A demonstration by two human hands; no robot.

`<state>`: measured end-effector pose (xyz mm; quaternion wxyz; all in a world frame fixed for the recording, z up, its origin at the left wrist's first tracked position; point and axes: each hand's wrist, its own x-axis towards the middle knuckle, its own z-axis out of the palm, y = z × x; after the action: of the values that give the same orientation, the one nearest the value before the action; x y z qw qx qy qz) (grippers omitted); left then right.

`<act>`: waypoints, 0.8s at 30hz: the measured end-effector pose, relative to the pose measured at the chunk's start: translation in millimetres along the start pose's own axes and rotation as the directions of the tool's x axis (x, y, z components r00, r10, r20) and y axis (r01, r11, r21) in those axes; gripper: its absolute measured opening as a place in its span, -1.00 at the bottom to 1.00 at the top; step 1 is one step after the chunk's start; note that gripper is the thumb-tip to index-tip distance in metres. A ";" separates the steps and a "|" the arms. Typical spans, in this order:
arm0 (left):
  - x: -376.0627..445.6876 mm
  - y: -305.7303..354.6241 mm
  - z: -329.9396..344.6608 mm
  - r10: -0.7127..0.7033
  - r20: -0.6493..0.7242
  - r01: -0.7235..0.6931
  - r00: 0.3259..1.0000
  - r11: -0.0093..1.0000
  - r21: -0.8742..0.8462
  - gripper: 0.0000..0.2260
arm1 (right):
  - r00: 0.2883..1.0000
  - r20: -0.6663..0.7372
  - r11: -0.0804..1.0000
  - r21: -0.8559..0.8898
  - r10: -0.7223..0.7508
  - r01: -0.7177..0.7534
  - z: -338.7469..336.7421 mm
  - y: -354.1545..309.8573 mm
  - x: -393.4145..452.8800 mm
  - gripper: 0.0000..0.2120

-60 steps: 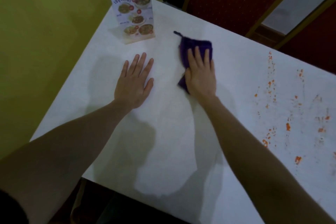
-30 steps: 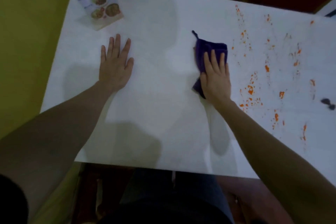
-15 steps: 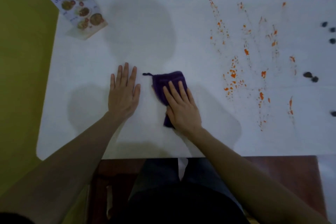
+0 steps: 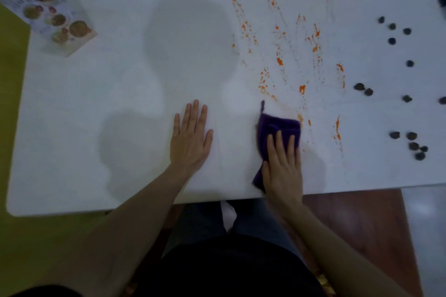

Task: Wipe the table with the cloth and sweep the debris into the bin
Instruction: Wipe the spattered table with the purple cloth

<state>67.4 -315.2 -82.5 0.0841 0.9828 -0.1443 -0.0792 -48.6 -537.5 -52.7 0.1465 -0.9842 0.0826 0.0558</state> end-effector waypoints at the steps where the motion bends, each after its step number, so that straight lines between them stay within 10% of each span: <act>1: 0.6 2.3 1.3 0.003 -0.002 -0.003 1.000 1.000 0.011 -0.44 | 0.999 0.021 0.999 -0.019 -0.042 0.043 5.1 -7.1 -7.0 -0.37; 8: 1.9 0.2 2.7 0.002 -0.008 -0.002 1.000 1.000 0.026 -0.45 | 0.941 0.118 0.942 -0.074 -0.317 0.326 14.6 -37.3 31.3 -0.38; 19: -0.4 1.9 0.3 -0.003 -0.008 0.003 1.000 1.000 0.024 -0.44 | 0.991 -0.060 0.993 -0.004 0.121 -0.121 -26.8 100.9 21.7 -0.43; 24: 0.7 2.2 -2.0 -0.007 0.002 0.007 1.000 1.000 0.022 -0.44 | 0.999 -0.026 0.999 0.010 0.030 -0.030 -8.1 46.9 -21.3 -0.39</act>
<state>67.8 -317.2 -80.2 0.0730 0.9840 -0.1421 -0.0791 -77.2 -581.1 -55.3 0.1491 -0.9828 0.0997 0.0449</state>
